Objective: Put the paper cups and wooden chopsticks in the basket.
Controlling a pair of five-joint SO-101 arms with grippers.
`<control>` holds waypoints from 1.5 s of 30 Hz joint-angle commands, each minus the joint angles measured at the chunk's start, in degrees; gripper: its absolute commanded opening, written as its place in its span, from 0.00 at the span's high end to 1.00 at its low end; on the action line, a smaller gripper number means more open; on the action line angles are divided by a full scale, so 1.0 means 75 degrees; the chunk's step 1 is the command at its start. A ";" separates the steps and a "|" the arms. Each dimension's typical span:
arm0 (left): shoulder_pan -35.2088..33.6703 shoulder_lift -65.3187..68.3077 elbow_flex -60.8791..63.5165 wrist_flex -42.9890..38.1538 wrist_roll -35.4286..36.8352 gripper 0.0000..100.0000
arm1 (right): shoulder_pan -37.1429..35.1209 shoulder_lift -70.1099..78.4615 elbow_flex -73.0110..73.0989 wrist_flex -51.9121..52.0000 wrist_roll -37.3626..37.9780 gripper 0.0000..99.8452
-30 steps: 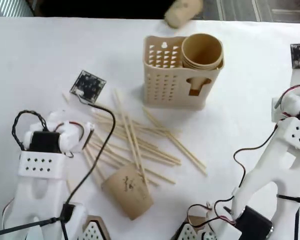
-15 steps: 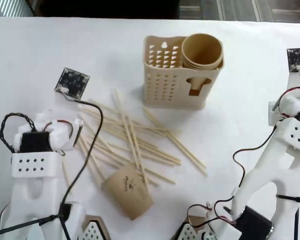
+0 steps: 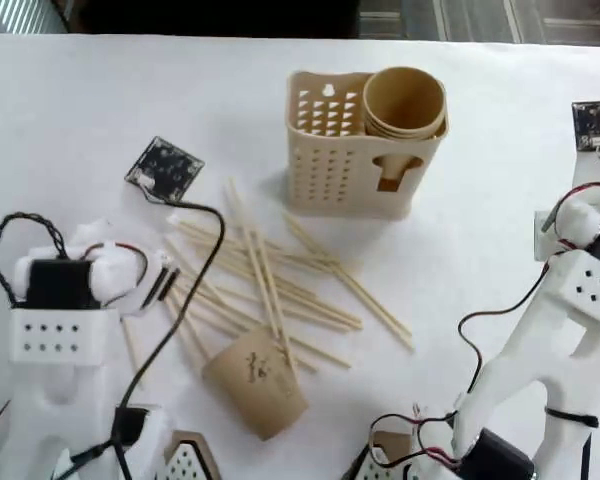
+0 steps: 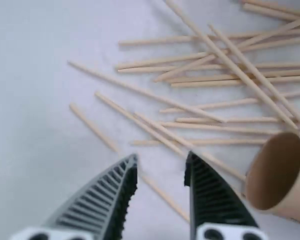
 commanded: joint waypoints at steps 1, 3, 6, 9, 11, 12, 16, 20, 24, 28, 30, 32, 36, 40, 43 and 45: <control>0.0744 -0.0111 -0.1219 0.1102 -0.0293 0.81 | -0.0111 -0.0322 0.0176 0.0018 0.0000 0.98; 0.1366 -0.0111 -0.1242 0.1477 -0.0656 0.81 | -0.0193 -0.0322 0.0387 0.0006 0.0000 0.98; 0.1975 -0.0100 -0.0903 0.1500 -0.0551 0.81 | -0.0264 -0.0322 0.0645 -0.0170 0.0000 0.98; 0.2467 -0.0100 -0.0281 0.1489 -0.0504 0.77 | -0.0264 -0.0275 0.0785 -0.0311 0.0000 0.98; 0.2760 -0.0100 0.0152 0.1453 -0.0504 0.76 | -0.0264 -0.0252 0.0891 -0.0381 0.0000 0.98; 0.2889 -0.0100 0.0352 0.1383 -0.0504 0.76 | -0.0264 -0.0252 0.0938 -0.0381 0.0000 0.98; 0.3323 -0.0100 0.1102 0.1043 -0.0504 0.76 | -0.0264 -0.0252 0.1020 -0.0463 0.0000 0.98; 0.3663 -0.0100 0.1958 0.0527 -0.0504 0.76 | -0.0264 -0.0252 0.1020 -0.0486 0.0000 0.98; 0.3698 -0.0100 0.2579 -0.0023 -0.0527 0.76 | -0.0264 -0.0252 0.1020 -0.0486 0.0000 0.98; 0.3722 -0.0100 0.2661 -0.0152 -0.0551 0.76 | -0.0264 -0.0252 0.1020 -0.0486 0.0000 0.98; 0.3862 -0.0100 0.2684 -0.0152 -0.0551 0.76 | -0.0264 -0.0252 0.1020 -0.0486 0.0000 0.98; 0.4085 -0.0100 0.2825 -0.0270 -0.0563 0.77 | -0.0264 -0.0252 0.1020 -0.0486 0.0000 0.98; 0.4577 -0.0100 0.3411 -0.0797 -0.0563 0.82 | -0.0264 -0.0252 0.1020 -0.0486 0.0000 0.98; 0.4671 -0.0100 0.3985 -0.1360 -0.0610 0.84 | -0.0264 -0.0252 0.1020 -0.0486 0.0000 0.98; 0.4683 -0.0111 0.4032 -0.1301 -0.1102 0.87 | -0.0264 -0.0252 0.1020 -0.0486 0.0000 0.98; 0.4695 -0.0135 0.4021 -0.1196 -0.1184 0.90 | -0.0264 -0.0252 0.1020 -0.0486 0.0000 0.98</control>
